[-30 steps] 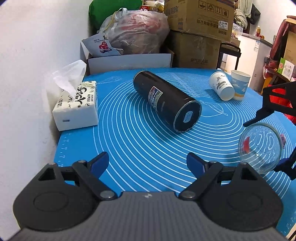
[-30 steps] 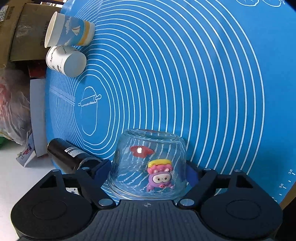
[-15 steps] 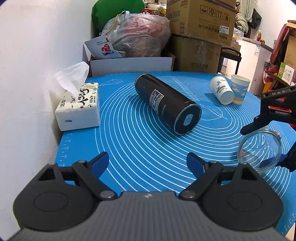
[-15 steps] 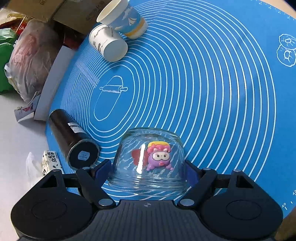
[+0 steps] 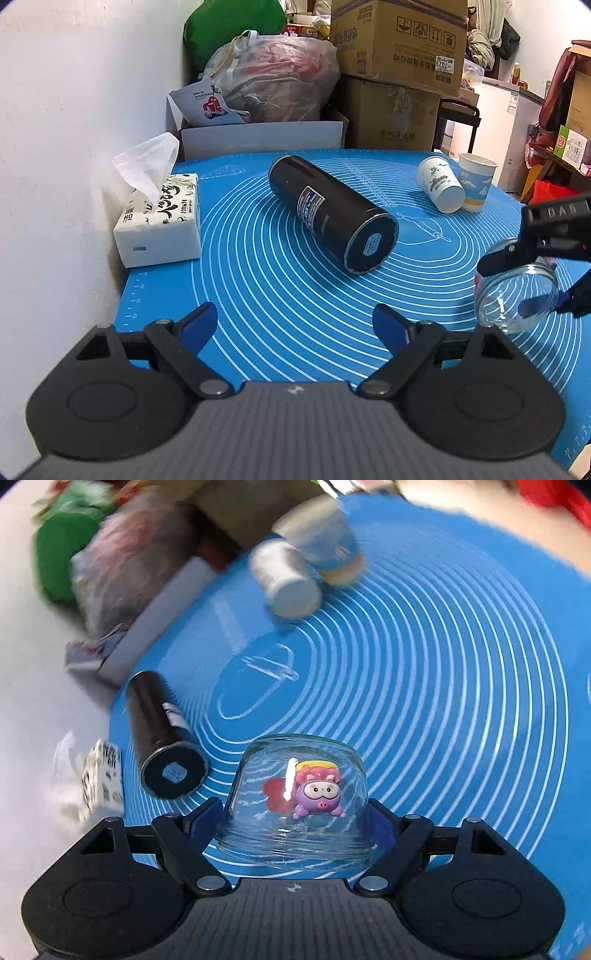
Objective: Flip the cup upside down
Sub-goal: 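Lift the jar with the right gripper and rotate it mouth down, then lower the inverted jar onto the mat and open the right gripper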
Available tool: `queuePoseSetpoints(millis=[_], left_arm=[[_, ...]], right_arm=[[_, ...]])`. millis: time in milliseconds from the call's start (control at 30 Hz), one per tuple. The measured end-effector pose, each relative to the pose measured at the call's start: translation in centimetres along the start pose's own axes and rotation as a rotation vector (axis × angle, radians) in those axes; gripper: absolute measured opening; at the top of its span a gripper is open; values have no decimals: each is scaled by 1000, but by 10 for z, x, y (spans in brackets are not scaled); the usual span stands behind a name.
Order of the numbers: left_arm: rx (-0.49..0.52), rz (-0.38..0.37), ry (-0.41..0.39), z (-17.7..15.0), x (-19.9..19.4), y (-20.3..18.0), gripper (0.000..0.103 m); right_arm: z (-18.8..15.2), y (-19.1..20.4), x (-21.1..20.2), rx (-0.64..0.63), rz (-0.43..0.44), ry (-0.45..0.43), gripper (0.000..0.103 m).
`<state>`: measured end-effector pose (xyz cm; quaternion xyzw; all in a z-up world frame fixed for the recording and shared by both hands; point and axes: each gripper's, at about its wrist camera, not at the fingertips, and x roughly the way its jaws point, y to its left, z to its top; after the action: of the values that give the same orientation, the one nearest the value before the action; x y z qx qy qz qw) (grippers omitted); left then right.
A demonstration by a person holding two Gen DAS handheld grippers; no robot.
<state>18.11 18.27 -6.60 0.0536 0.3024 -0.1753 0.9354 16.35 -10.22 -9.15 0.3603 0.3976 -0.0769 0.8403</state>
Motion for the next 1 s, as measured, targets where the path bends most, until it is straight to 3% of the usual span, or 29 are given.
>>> queuePoseSetpoints(millis=[467,600,1000], left_arm=[[-44,21,7,-14,-17,-6,90],[-48,30,17,-22,-23,-13,91],[-71,34,21,-37,-41,-44,91]], right_arm=[[-73,16,-16,-679,-3,-276,81],[-90,7,-18,-778,0,-301,81],[-107,-5,-16,-895,4,-305,81]])
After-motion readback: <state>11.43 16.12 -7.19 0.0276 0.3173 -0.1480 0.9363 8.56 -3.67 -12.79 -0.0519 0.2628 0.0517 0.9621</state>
